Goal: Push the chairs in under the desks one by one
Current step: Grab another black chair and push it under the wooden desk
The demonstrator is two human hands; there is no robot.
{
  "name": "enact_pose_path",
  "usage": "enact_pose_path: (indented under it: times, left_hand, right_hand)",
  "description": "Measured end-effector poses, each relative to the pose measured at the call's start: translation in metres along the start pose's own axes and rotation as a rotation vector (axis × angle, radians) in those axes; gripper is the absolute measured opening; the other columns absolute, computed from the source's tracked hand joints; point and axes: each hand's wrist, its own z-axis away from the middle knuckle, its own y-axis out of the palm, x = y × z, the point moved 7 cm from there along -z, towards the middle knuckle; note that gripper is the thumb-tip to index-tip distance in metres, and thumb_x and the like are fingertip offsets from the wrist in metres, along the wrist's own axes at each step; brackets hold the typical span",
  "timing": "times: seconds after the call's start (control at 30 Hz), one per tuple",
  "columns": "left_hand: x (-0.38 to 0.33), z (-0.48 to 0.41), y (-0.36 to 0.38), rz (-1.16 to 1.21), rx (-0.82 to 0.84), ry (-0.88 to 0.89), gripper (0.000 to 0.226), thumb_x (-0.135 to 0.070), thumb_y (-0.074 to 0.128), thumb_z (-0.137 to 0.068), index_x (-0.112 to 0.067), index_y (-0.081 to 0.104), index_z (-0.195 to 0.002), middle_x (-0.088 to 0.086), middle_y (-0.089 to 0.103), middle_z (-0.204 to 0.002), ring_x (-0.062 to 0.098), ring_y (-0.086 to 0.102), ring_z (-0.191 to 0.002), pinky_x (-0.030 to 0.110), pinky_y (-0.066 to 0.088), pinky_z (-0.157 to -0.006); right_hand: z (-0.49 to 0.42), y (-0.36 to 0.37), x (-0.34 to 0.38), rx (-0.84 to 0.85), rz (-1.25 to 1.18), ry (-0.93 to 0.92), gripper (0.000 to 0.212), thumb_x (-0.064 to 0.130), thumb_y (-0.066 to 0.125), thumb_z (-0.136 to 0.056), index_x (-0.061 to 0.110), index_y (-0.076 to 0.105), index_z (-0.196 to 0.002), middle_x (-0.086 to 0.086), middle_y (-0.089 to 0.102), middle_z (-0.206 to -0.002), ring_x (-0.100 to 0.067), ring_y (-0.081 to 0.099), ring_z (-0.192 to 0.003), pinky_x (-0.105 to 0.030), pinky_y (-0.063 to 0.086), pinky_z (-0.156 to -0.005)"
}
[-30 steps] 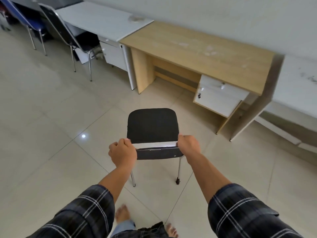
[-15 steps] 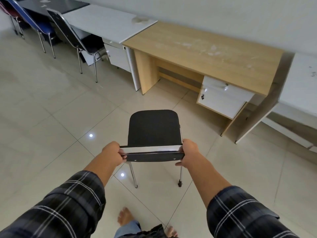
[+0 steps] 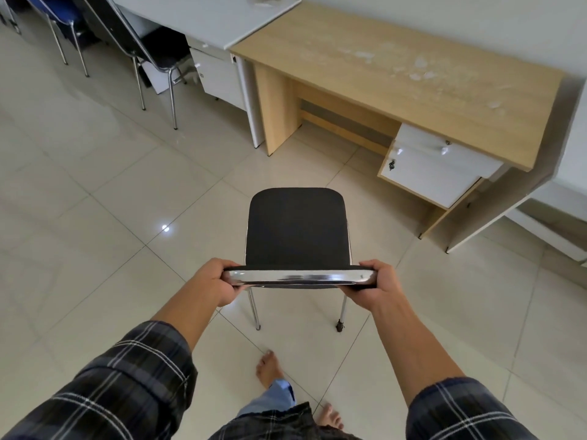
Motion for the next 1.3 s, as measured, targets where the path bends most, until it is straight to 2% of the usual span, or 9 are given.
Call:
enact_pose_path:
  times: [0.17, 0.27, 0.4, 0.5, 0.67, 0.8, 0.9, 1.1, 1.3]
  left_hand:
    - [-0.038, -0.01, 0.004, -0.038, 0.047, 0.005, 0.022, 0.006, 0.062, -0.083, -0.002, 0.057, -0.104, 0.016, 0.059, -0.091, 0.034, 0.062, -0.073, 0.04, 0.054, -0.061]
    - [-0.066, -0.019, 0.007, -0.093, 0.05, 0.015, 0.023, 0.006, 0.062, -0.083, -0.001, 0.059, -0.105, 0.015, 0.06, -0.09, 0.033, 0.062, -0.073, 0.04, 0.054, -0.065]
    - [-0.088, -0.028, 0.009, -0.114, 0.06, 0.011, 0.012, 0.006, 0.061, -0.083, 0.0, 0.058, -0.092, 0.016, 0.06, -0.09, 0.033, 0.062, -0.073, 0.04, 0.053, -0.064]
    - [-0.106, -0.036, 0.014, -0.131, 0.069, 0.012, 0.008, 0.006, 0.061, -0.084, 0.001, 0.056, -0.087, 0.016, 0.059, -0.089, 0.032, 0.061, -0.073, 0.039, 0.053, -0.072]
    - [-0.137, -0.048, 0.032, -0.128, 0.063, 0.015, 0.011, 0.005, 0.063, -0.083, 0.001, 0.056, -0.091, 0.017, 0.06, -0.09, 0.036, 0.061, -0.074, 0.043, 0.057, -0.078]
    - [-0.162, -0.057, 0.056, -0.131, 0.062, 0.031, 0.01, 0.005, 0.063, -0.083, 0.002, 0.056, -0.09, 0.018, 0.06, -0.092, 0.038, 0.062, -0.084, 0.045, 0.056, -0.09]
    - [-0.187, -0.066, 0.082, -0.15, 0.05, 0.038, 0.014, 0.004, 0.064, -0.083, 0.002, 0.057, -0.094, 0.019, 0.061, -0.094, 0.039, 0.062, -0.08, 0.046, 0.056, -0.089]
    - [-0.237, -0.084, 0.147, -0.155, 0.022, 0.019, 0.01, 0.004, 0.064, -0.083, 0.003, 0.056, -0.088, 0.019, 0.06, -0.092, 0.039, 0.062, -0.092, 0.047, 0.055, -0.091]
    - [-0.291, -0.101, 0.22, -0.168, 0.031, 0.027, 0.017, 0.004, 0.065, -0.082, 0.002, 0.057, -0.097, 0.019, 0.06, -0.091, 0.04, 0.062, -0.086, 0.047, 0.056, -0.09]
  right_hand:
    - [-0.005, 0.028, -0.013, -0.008, -0.026, -0.048, 0.016, -0.002, 0.053, -0.082, 0.0, 0.054, -0.097, -0.02, 0.064, -0.097, -0.04, 0.064, -0.091, -0.054, 0.054, -0.093]
    - [-0.01, 0.045, -0.021, -0.018, -0.055, -0.055, 0.015, -0.002, 0.054, -0.081, 0.0, 0.055, -0.097, -0.02, 0.063, -0.1, -0.041, 0.063, -0.094, -0.054, 0.053, -0.095]
    - [-0.015, 0.062, -0.029, -0.036, -0.081, -0.069, 0.016, -0.002, 0.054, -0.081, 0.0, 0.055, -0.097, -0.021, 0.063, -0.103, -0.042, 0.062, -0.099, -0.055, 0.052, -0.096]
    - [-0.021, 0.075, -0.029, -0.06, -0.087, -0.083, 0.021, -0.002, 0.056, -0.079, 0.0, 0.055, -0.1, -0.022, 0.064, -0.107, -0.042, 0.062, -0.106, -0.055, 0.052, -0.098]
    - [-0.037, 0.102, -0.022, -0.065, -0.106, -0.085, 0.02, -0.001, 0.056, -0.078, 0.002, 0.054, -0.098, -0.02, 0.061, -0.106, -0.04, 0.06, -0.1, -0.054, 0.051, -0.101]
    - [-0.055, 0.129, -0.002, -0.058, -0.103, -0.097, 0.023, -0.002, 0.057, -0.073, 0.003, 0.055, -0.095, -0.019, 0.06, -0.105, -0.039, 0.059, -0.1, -0.053, 0.05, -0.102]
    - [-0.072, 0.155, 0.018, -0.054, -0.105, -0.097, 0.014, 0.0, 0.056, -0.08, 0.002, 0.055, -0.094, -0.02, 0.062, -0.107, -0.04, 0.06, -0.104, -0.053, 0.049, -0.103]
    - [-0.102, 0.211, 0.071, -0.034, -0.123, -0.1, 0.011, 0.002, 0.054, -0.084, 0.002, 0.055, -0.094, -0.019, 0.066, -0.098, -0.04, 0.063, -0.094, -0.054, 0.051, -0.099]
    - [-0.131, 0.265, 0.13, -0.059, -0.111, -0.098, 0.021, 0.001, 0.059, -0.081, 0.002, 0.057, -0.102, -0.023, 0.066, -0.114, -0.043, 0.064, -0.106, -0.058, 0.052, -0.097]
